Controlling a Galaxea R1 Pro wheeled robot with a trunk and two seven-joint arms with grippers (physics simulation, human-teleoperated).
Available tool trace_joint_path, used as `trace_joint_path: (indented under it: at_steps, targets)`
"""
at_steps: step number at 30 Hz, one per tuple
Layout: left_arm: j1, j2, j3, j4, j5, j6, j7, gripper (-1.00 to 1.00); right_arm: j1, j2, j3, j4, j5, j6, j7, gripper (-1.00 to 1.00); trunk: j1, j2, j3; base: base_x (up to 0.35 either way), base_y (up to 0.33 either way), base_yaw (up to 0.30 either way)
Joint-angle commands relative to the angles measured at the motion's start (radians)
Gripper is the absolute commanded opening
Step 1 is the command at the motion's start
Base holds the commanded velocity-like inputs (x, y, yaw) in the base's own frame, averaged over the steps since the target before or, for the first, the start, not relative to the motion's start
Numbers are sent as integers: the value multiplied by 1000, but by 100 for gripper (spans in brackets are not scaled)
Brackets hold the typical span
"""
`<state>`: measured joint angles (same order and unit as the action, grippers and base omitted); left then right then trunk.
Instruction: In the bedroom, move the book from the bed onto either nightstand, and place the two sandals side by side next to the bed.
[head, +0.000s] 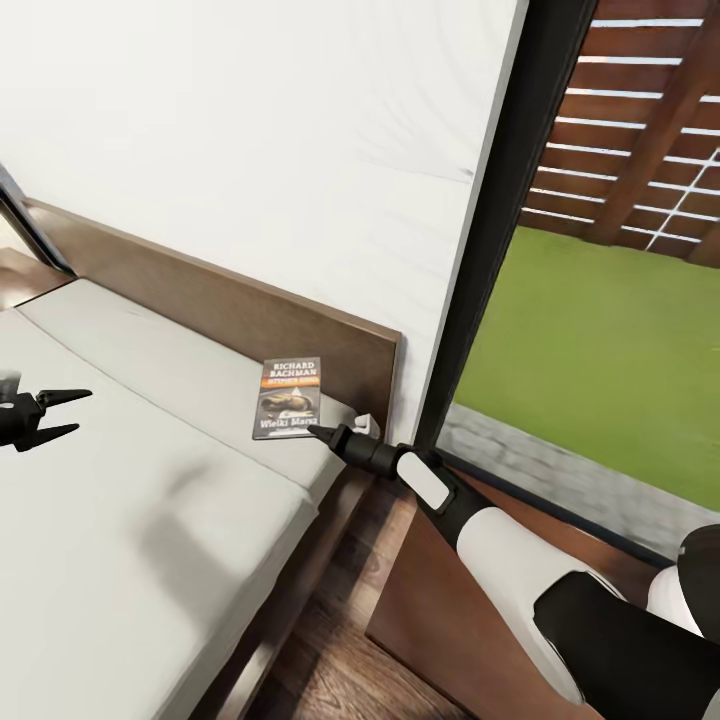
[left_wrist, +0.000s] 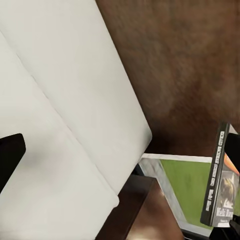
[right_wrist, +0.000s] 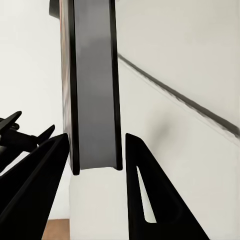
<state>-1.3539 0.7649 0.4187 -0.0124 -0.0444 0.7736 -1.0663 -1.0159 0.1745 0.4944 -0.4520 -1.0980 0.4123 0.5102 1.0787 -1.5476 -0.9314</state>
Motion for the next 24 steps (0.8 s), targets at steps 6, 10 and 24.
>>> trace_joint_path:
  at_steps: [6, 10, 24]
  targets:
    - [0, 1, 5, 0, -5, 7, -4, 100, -1, 0, 8, 1, -8, 5, 2, -100, 0, 0, -1, 0, 0, 0]
    - [1, 1, 5, 0, -6, 7, -4, 100, -1, 0, 10, 1, -8, 25, 13, -100, 0, 0, -1, 0, 0, 0]
    - [13, 7, 6, 0, -6, 7, -5, 100, -1, 0, 9, 1, -5, 98, 120, -100, 0, 0, 8, 0, 0, -52]
